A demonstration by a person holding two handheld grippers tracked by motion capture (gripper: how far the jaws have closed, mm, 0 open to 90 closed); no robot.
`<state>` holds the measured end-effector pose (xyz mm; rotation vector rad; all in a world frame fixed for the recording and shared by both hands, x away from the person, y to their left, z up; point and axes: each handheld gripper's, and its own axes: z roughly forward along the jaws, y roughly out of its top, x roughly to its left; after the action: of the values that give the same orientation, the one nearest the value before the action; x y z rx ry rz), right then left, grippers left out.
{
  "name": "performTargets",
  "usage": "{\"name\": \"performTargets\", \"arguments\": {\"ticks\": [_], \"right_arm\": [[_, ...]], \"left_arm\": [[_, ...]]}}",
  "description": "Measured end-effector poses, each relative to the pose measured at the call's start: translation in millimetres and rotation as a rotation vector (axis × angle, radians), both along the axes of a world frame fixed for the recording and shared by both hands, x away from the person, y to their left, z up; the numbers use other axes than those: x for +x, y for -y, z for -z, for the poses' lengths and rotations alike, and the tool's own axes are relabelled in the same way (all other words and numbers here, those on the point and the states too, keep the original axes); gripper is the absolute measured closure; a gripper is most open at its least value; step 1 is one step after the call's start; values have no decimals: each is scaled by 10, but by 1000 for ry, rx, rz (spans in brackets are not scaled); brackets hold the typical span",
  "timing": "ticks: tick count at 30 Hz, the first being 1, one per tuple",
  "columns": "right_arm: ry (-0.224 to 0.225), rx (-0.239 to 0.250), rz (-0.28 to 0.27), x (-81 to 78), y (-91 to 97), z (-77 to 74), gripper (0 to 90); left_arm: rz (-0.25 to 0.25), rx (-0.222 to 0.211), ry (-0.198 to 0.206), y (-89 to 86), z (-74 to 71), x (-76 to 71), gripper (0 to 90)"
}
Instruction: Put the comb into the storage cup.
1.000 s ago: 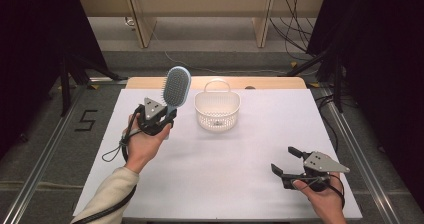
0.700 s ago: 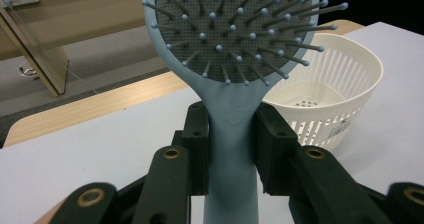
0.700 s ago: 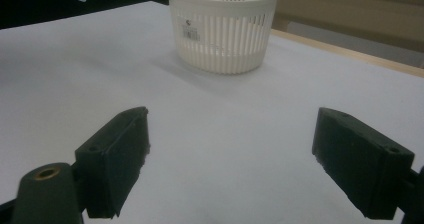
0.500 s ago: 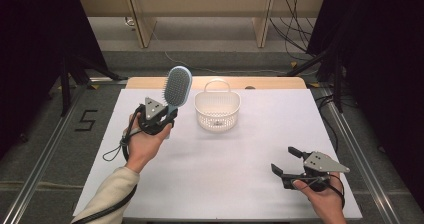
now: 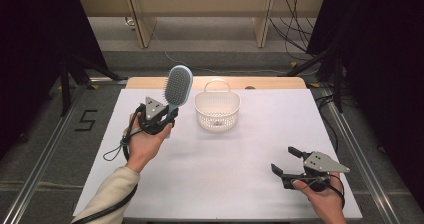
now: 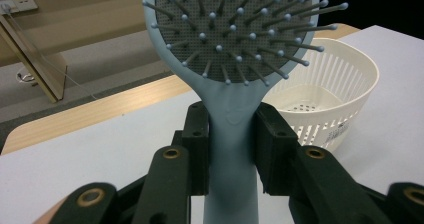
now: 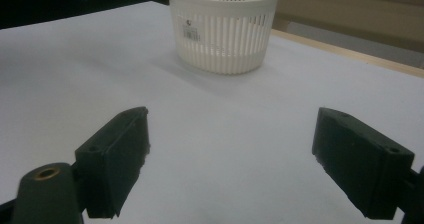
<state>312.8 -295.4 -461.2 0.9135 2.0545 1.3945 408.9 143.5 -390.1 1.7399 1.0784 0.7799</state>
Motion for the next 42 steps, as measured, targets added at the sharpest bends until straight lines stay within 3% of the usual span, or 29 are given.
{"name": "performTargets", "arguments": {"ticks": [42], "right_arm": [[1, 5, -1, 8, -7, 8, 159]], "left_arm": [[10, -3, 27, 49, -74, 23, 697]]}}
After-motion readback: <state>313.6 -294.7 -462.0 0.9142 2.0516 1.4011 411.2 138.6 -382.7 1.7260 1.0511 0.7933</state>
